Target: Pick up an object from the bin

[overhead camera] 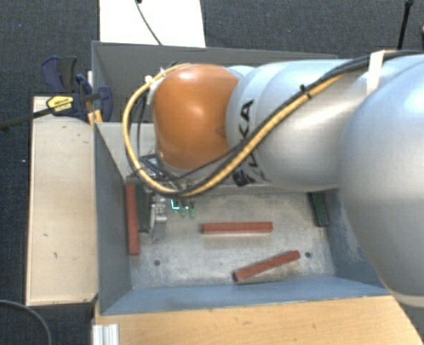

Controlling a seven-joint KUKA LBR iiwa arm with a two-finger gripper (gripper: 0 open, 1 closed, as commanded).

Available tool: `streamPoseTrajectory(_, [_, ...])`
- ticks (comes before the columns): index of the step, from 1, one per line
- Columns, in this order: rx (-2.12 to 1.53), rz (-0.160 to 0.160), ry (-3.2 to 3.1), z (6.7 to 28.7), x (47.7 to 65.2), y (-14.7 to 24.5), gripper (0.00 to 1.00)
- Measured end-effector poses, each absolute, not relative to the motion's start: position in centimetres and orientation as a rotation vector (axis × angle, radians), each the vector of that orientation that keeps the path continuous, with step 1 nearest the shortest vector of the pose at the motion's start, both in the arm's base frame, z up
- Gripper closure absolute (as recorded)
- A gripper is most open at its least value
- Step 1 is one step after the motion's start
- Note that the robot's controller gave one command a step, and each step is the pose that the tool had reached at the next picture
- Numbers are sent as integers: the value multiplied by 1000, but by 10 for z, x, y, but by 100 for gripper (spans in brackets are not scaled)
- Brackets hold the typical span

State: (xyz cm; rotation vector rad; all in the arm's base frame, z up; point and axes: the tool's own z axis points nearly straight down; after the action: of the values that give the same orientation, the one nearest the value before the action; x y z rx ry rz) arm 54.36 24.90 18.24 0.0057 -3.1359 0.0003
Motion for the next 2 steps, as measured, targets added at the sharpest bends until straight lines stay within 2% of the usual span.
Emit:
streamPoseTrajectory(1, [130, 3, -3136, 66, 585, 173, 0])
streamPoseTrajectory(2, [-110, 2, -3138, 77, 536, 131, 0])
